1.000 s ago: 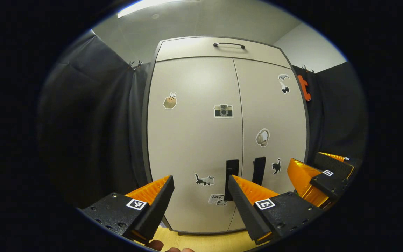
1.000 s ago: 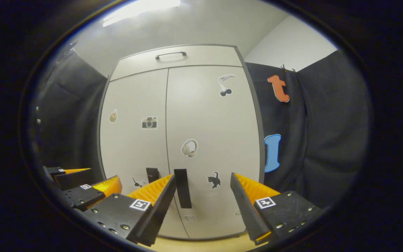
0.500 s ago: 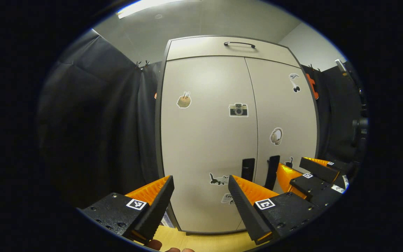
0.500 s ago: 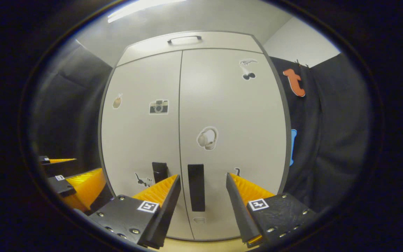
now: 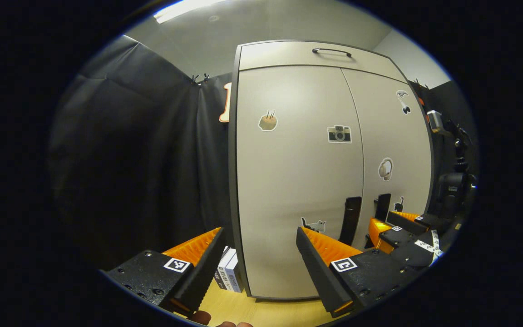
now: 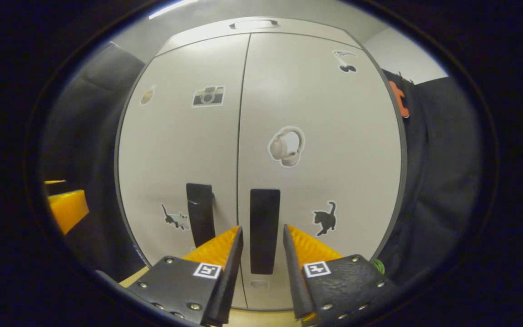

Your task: Open the right door of the double-door shoe cabinet with the right hand, and open the left door with the left hand.

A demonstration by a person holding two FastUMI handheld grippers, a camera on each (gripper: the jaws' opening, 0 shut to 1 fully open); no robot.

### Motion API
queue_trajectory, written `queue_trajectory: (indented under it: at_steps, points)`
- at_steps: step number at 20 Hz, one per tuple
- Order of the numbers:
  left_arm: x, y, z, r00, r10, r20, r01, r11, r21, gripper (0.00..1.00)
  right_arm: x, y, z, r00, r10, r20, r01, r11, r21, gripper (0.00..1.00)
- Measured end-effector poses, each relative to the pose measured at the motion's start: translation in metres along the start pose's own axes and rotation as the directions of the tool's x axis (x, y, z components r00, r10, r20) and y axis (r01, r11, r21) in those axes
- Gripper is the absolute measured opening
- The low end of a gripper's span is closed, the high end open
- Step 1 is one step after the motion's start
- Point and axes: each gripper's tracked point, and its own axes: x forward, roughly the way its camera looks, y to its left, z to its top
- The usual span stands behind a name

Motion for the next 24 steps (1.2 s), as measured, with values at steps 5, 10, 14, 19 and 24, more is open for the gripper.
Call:
queue_trajectory:
  at_steps: [5,10,14,19,24]
  points:
    - [0.002,0.015,-0.003,0.999,0.032,-0.012,-0.032,0.999,-0.003,0.97,0.009,0.002,-0.009,0.999,-0.017,-0.029,0.018,1.0,0.012,0.48]
    - [0.001,0.025,-0.004,0.999,0.051,-0.009,-0.051,0.999,0.0,0.97,0.021,0.001,-0.013,0.999,-0.023,-0.045,0.024,0.999,0.024,0.35]
    - [-0.001,0.037,-0.004,0.997,0.079,-0.013,-0.079,0.997,0.001,0.97,0.022,0.001,-0.013,0.998,-0.038,-0.046,0.039,0.999,0.032,0.3]
    - [-0.005,0.043,-0.004,0.995,0.094,-0.014,-0.094,0.995,-0.013,0.97,0.021,0.0,-0.014,0.998,-0.043,-0.039,0.045,0.998,0.051,0.25]
    - [-0.009,0.045,-0.008,0.995,0.094,-0.021,-0.095,0.995,-0.021,0.97,0.016,-0.001,-0.014,0.999,-0.045,-0.024,0.047,0.997,0.056,0.2]
